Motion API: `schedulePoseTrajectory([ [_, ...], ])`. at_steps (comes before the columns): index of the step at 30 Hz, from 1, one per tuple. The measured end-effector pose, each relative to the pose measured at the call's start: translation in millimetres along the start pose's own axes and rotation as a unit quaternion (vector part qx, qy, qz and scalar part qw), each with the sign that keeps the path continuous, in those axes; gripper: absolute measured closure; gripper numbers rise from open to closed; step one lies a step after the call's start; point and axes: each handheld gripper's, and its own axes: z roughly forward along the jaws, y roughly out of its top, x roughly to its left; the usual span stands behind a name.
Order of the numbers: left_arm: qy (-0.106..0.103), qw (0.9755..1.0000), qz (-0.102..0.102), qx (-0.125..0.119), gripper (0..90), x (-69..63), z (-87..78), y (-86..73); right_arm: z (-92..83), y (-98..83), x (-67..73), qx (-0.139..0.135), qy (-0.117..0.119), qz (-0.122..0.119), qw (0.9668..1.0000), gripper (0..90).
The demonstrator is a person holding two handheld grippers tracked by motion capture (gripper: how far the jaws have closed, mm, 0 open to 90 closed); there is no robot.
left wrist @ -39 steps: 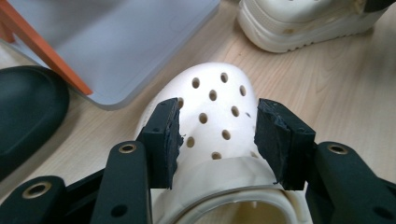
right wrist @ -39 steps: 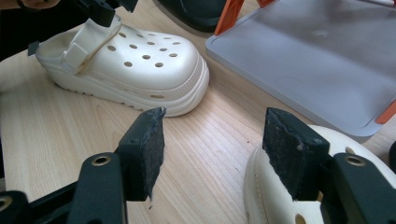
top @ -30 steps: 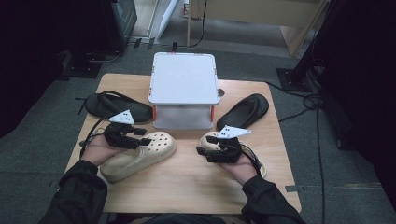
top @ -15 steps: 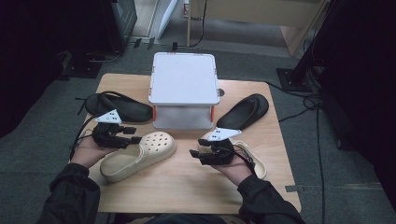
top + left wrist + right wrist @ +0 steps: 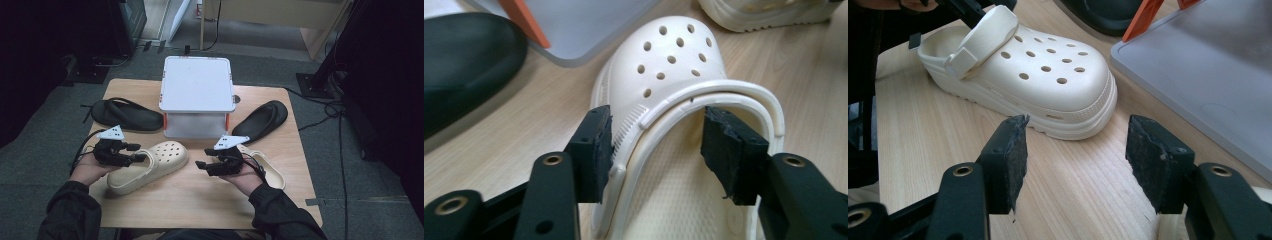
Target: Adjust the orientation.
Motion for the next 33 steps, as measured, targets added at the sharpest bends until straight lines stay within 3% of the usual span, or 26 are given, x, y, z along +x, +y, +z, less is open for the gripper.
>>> schedulePoseTrajectory([
  [7,0.005,0.9994,0.003,0.034,46.6,3.2,15.2,-1.3,1.3,-0.1,0.2,0.005,0.000,-0.002,1.0000,41.9],
  [11,0.022,0.9990,0.006,0.038,54.7,4.6,22.3,0.6,0.8,-1.0,0.6,0.005,-0.003,-0.003,1.0000,41.9],
  [18,0.030,0.9988,0.015,0.035,65.6,1.9,21.4,4.8,0.3,-2.4,1.2,0.009,-0.005,0.002,0.9999,41.9],
  [24,0.037,0.9981,0.037,0.032,72.7,-15.0,28.2,14.2,4.2,-3.7,2.5,0.010,0.000,0.009,0.9999,43.5],
  [28,0.034,0.9984,0.033,0.030,72.4,-25.4,35.8,19.8,13.7,-3.8,7.2,0.012,0.018,0.022,0.9995,48.9],
  [33,0.016,0.9993,0.016,0.029,68.9,-28.1,39.4,20.7,27.4,-3.9,15.1,0.013,0.022,0.017,0.9995,53.7],
])
